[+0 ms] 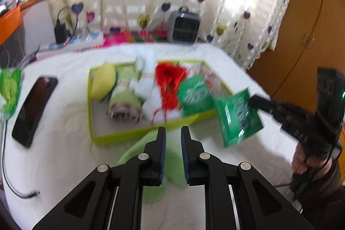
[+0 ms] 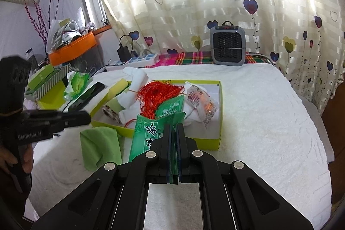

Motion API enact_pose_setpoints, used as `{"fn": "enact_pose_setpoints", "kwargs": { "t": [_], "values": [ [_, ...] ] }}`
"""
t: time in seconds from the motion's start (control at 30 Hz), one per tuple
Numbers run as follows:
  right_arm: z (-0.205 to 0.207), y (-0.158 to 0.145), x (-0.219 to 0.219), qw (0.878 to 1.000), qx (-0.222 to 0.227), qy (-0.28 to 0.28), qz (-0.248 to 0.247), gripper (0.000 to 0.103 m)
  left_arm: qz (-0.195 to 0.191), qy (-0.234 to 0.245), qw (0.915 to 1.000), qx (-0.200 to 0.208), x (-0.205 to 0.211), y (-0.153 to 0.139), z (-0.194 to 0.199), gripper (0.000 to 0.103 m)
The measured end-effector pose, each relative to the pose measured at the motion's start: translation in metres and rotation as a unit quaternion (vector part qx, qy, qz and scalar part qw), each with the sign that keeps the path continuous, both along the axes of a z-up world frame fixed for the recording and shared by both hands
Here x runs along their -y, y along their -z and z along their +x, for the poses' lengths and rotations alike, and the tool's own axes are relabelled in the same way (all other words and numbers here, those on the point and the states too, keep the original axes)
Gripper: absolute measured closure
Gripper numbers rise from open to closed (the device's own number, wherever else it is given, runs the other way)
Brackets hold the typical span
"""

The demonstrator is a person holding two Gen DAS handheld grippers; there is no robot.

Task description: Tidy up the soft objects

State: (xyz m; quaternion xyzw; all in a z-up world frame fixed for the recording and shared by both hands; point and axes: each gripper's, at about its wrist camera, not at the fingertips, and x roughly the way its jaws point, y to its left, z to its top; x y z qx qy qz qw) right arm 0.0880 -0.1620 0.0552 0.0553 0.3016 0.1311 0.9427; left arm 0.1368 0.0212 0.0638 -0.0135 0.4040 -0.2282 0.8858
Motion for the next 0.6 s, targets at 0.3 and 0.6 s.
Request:
{"fn": "enact_pose_setpoints", "kwargs": {
  "t": [0.3,0.6],
  "values": [
    [0.001,0.003,-0.005,1.0,-0.003,-0.009,0.004,0.099,0.01,-0.033,0.9981,-0.052,-0.019,0.036,0.007,0.047],
    [-0.001,0.003,-0.008,1.0,-0.004,-0.012,0.003,0.099,0.041,-0.076,0.9962,-0.007,-0.028,0.031,0.005,0.043]
  ]
}}
